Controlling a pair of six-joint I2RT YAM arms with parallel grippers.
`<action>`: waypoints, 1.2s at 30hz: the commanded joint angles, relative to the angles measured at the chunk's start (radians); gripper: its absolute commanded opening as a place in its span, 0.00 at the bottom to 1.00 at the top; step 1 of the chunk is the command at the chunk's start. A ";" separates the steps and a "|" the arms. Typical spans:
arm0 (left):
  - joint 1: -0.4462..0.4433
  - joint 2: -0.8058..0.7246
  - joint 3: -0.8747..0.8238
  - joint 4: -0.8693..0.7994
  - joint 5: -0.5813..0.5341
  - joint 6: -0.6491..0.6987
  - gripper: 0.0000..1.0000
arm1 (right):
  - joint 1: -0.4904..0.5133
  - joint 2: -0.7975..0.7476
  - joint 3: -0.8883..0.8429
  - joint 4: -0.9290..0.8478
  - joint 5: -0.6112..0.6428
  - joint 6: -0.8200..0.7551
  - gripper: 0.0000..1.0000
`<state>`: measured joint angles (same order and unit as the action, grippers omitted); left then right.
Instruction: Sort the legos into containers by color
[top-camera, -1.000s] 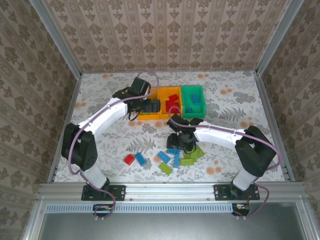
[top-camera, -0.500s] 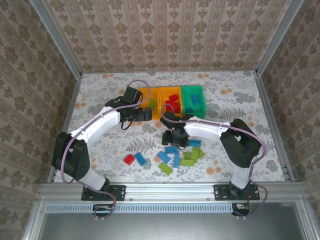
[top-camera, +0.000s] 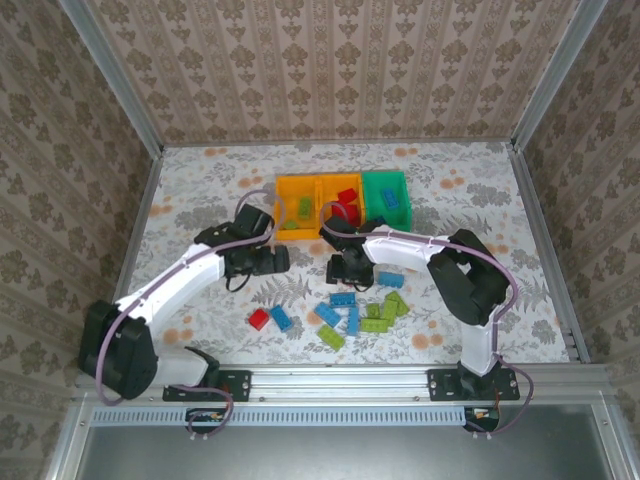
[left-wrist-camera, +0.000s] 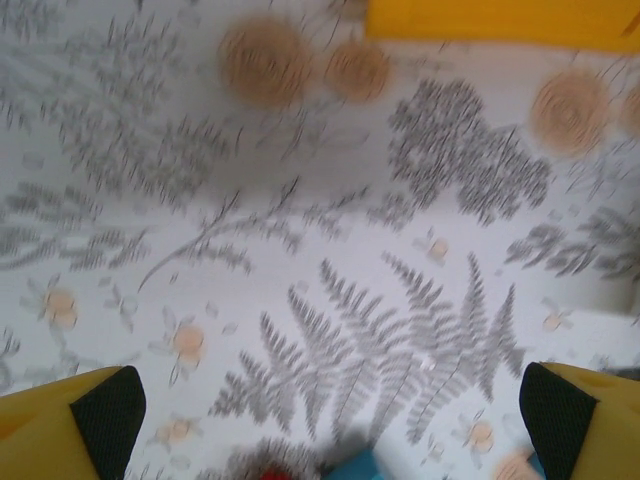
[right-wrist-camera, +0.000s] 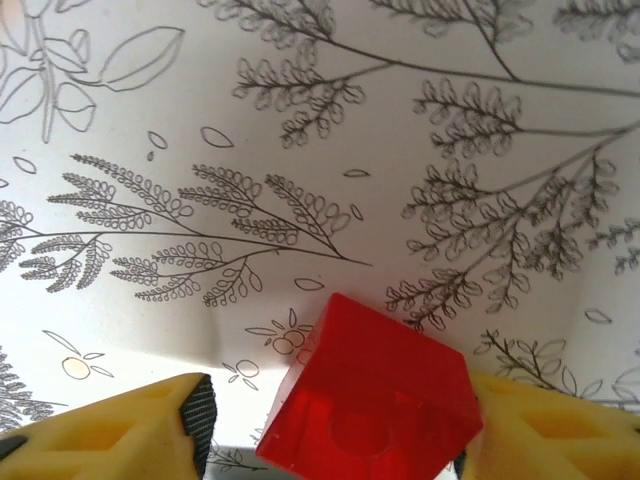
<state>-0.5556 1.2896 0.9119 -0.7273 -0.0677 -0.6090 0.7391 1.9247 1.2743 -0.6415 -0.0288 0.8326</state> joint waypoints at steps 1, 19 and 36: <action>-0.014 -0.082 -0.065 -0.079 -0.024 -0.082 1.00 | -0.005 0.040 0.034 -0.031 0.029 -0.030 0.54; -0.237 -0.370 -0.305 -0.185 -0.125 -0.277 1.00 | -0.113 0.014 0.238 -0.044 0.075 -0.184 0.28; -0.390 -0.353 -0.371 -0.120 -0.189 -0.322 0.98 | -0.240 0.271 0.545 0.023 0.060 -0.165 0.44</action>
<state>-0.9314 0.9379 0.5655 -0.8555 -0.2291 -0.9070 0.5133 2.1628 1.7748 -0.6163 0.0231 0.6575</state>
